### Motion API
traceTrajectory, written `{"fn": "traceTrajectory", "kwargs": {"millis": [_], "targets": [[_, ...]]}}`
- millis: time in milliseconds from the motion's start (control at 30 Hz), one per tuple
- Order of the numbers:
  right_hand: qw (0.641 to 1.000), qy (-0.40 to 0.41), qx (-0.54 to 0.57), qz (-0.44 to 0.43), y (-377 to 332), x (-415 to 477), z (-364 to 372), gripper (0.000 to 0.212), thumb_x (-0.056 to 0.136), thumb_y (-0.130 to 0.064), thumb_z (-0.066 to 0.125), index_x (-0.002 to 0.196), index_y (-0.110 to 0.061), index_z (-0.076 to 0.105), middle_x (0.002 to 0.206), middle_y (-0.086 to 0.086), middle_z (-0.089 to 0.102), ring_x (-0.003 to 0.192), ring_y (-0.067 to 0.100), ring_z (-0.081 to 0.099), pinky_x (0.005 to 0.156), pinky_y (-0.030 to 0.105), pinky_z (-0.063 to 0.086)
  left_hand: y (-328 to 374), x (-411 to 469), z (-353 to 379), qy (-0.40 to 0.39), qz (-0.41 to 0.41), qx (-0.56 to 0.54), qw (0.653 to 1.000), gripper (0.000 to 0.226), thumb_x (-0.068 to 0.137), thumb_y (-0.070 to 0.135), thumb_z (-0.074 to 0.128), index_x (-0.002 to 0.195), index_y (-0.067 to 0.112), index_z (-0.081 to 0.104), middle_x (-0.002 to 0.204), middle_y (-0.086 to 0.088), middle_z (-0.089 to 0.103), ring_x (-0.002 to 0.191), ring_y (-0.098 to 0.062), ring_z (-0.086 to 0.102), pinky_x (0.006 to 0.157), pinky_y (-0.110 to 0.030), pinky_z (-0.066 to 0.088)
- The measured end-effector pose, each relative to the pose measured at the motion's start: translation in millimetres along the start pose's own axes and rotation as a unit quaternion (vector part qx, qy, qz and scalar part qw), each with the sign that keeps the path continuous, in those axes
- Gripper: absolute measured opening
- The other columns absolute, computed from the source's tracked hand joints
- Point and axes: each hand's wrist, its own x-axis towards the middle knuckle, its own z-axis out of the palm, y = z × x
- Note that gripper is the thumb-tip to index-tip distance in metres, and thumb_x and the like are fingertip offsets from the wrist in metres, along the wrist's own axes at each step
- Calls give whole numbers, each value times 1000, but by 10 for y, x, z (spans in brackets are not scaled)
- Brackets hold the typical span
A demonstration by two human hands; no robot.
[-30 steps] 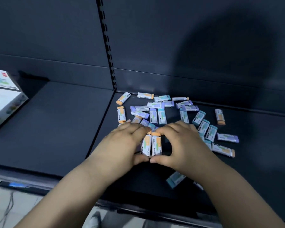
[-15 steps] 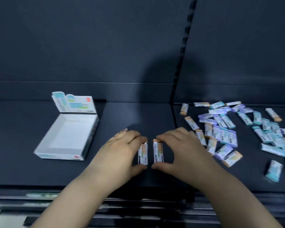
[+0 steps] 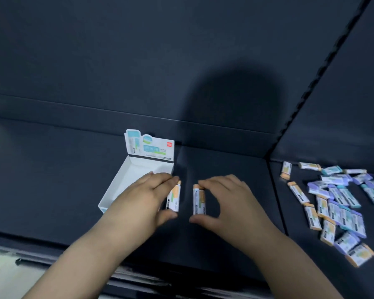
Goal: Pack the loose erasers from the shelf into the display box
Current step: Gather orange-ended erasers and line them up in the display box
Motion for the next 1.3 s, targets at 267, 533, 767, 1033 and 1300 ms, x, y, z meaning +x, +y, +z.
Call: {"fn": "traceTrajectory", "kwargs": {"millis": [267, 533, 767, 1033, 1300], "targets": [[1000, 4, -9, 9, -469, 525, 224, 72, 74, -59, 62, 135, -30, 39, 133, -16, 44, 121, 6, 32, 106, 25, 27, -865, -62, -155, -5, -77, 5, 997, 66, 59, 26, 87, 119, 9, 62, 116, -4, 64, 105, -30, 61, 102, -40, 33], [995, 23, -1, 98, -983, 901, 634, 72, 76, -52, 65, 137, -25, 38, 136, -11, 43, 126, 8, 31, 103, 16, 21, -1317, 1, -241, -77, 31, -67, 994, 63, 84, 37, 63, 140, 23, 38, 140, 9, 40, 126, -10, 35, 104, -15, 16], [987, -9, 33, 155, -1072, 1104, 837, 63, 77, -39, 70, 131, -19, 45, 131, -1, 49, 125, 16, 36, 98, 17, 25, -1353, 117, -150, -131, 48, -34, 990, 56, 88, 45, 53, 137, 24, 39, 139, 9, 38, 121, -16, 39, 98, -27, 36], [980, -99, 0, 171, -935, 1160, 926, 60, 78, -30, 69, 132, -18, 46, 129, 3, 43, 124, 19, 38, 101, 23, 32, -1323, 210, 107, -190, -11, 12, 982, 30, 87, 17, 54, 115, 8, 58, 124, -2, 47, 109, -21, 47, 87, -30, 44], [975, -110, -63, 182, -948, 1301, 992, 39, 91, -33, 48, 128, -25, 44, 121, 6, 55, 113, 27, 52, 85, 30, 42, -1214, 259, 129, -171, -38, 93, 980, 21, 87, 2, 44, 103, 6, 58, 107, -9, 55, 100, -23, 50, 67, -27, 32]]}}
